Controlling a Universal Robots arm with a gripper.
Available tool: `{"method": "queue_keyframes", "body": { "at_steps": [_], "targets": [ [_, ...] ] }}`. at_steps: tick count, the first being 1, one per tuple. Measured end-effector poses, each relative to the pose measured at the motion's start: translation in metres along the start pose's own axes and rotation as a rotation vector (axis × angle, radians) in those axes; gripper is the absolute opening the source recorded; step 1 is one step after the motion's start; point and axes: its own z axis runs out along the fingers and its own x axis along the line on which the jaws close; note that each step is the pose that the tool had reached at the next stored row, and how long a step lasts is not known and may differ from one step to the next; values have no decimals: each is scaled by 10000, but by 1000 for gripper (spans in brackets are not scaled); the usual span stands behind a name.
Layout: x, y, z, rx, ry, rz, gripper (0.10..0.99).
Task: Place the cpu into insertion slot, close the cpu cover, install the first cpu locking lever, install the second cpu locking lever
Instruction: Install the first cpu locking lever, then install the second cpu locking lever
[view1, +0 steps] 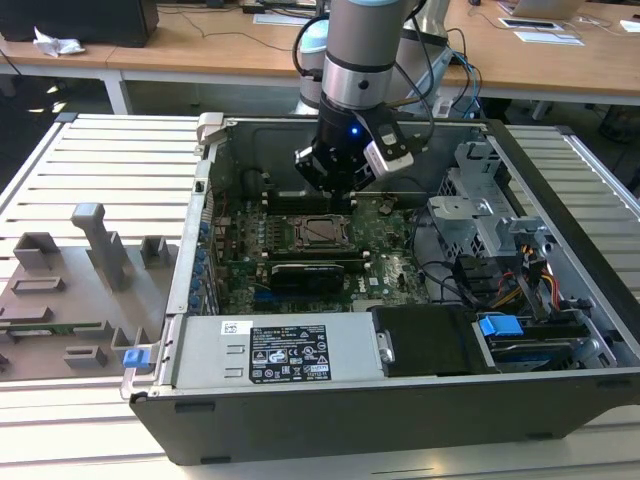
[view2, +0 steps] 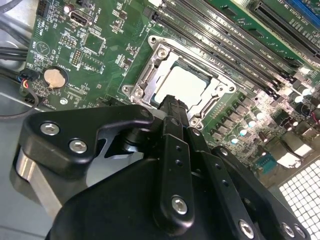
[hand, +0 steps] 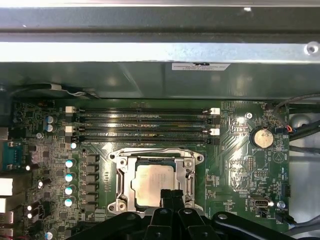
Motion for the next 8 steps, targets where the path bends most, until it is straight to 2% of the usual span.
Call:
{"method": "queue_keyframes", "body": {
  "at_steps": [8],
  "targets": [
    [0,0,-3,0,0,0,106]
  ]
}}
